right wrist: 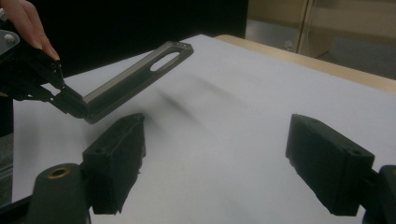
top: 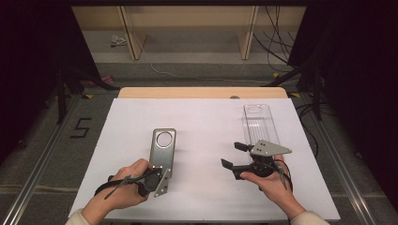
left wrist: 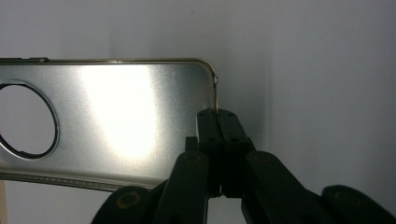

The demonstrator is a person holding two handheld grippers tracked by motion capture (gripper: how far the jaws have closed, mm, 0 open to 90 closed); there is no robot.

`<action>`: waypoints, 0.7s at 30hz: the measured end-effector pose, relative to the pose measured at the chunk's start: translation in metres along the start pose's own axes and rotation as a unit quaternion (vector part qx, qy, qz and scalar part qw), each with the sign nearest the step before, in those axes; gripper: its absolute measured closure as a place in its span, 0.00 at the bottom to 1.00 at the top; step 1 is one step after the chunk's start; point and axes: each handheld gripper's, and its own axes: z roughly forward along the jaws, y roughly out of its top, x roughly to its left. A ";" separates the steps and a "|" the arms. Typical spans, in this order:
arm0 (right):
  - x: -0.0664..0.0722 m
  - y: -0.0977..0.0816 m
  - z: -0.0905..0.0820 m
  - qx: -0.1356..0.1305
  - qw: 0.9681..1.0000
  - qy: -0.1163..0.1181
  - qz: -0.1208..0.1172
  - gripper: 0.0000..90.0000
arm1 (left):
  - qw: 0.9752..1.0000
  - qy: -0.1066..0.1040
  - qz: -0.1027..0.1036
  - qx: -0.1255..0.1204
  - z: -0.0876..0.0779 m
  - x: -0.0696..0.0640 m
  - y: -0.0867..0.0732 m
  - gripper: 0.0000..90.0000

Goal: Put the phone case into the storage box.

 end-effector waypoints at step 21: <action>0.003 0.006 0.030 0.011 1.000 0.005 0.009 0.24 | 1.000 -0.004 0.021 -0.010 0.004 -0.002 0.018 0.99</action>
